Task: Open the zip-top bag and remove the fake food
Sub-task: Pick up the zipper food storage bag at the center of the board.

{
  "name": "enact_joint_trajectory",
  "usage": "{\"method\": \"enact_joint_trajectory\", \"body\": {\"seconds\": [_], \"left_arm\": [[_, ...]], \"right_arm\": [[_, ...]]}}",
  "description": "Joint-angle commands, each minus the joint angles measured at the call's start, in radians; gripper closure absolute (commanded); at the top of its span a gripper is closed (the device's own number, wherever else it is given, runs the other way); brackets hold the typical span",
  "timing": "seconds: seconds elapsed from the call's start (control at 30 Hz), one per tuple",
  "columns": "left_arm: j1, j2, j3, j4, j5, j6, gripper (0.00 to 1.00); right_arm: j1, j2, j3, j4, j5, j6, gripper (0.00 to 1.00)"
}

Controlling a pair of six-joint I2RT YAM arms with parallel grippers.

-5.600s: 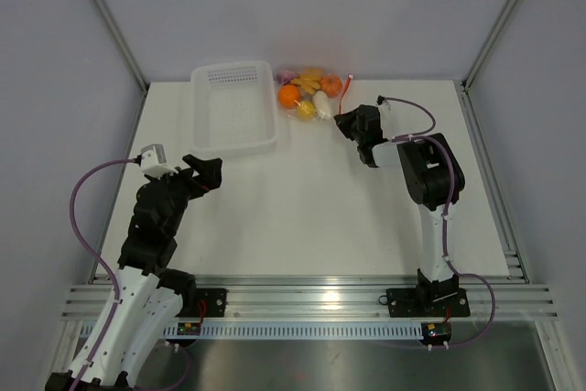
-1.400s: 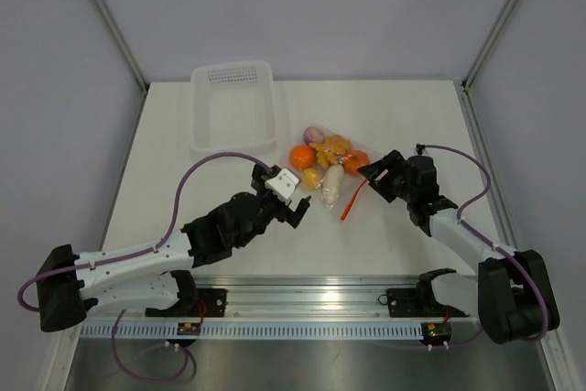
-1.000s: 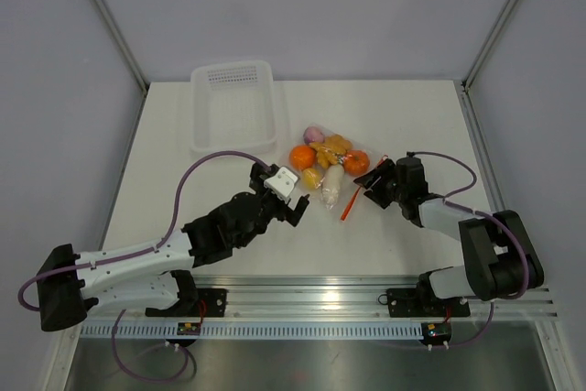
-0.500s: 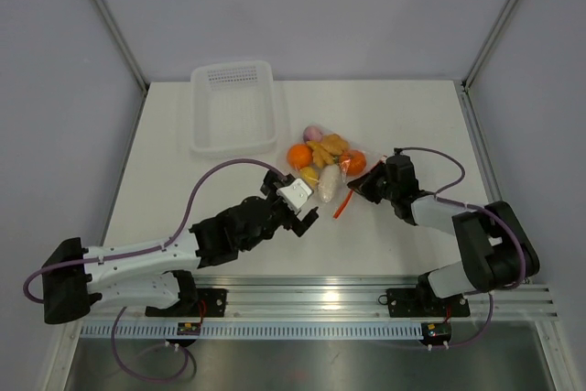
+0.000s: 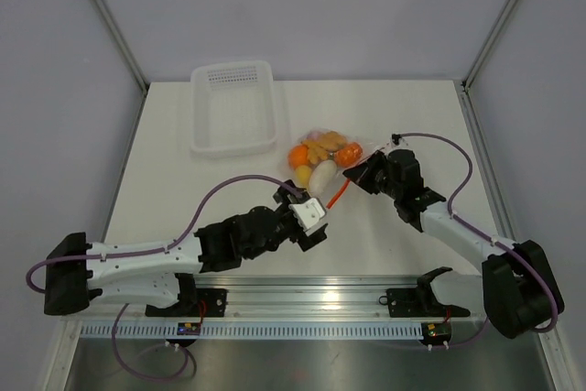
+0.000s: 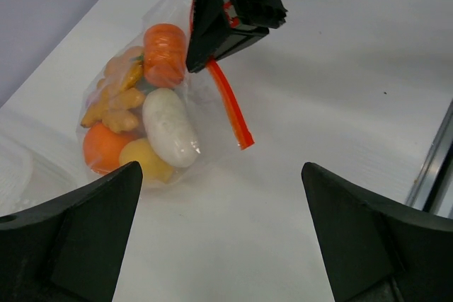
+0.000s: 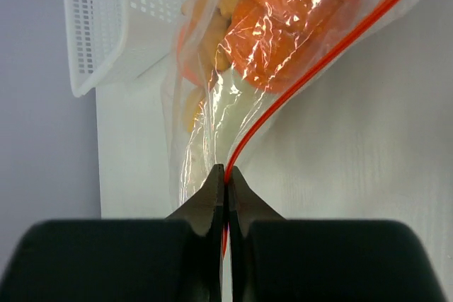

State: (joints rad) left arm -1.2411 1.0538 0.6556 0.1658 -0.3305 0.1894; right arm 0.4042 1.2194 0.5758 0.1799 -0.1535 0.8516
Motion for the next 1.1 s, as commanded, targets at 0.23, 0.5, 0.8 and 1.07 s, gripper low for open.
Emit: {"method": "enact_joint_trajectory", "body": {"seconds": [0.23,0.5,0.8,1.07], "left_arm": [[-0.136,0.196,0.142,0.011,-0.206,0.114,0.01],[-0.123,0.265,0.159,0.092,-0.35,0.125,0.01],[-0.023,0.295,0.219,0.034,-0.306,0.055,0.24],[-0.001,0.308,0.248,-0.04,-0.223,0.028,0.65]], "right_arm": [[0.042,-0.195,-0.019,-0.014,0.092,0.107,1.0],[0.082,-0.233,-0.017,-0.019,0.074,0.113,1.0],[0.154,-0.219,-0.01,0.027,0.048,0.084,1.0],[0.159,-0.234,-0.014,0.049,0.034,0.072,0.94]]}}
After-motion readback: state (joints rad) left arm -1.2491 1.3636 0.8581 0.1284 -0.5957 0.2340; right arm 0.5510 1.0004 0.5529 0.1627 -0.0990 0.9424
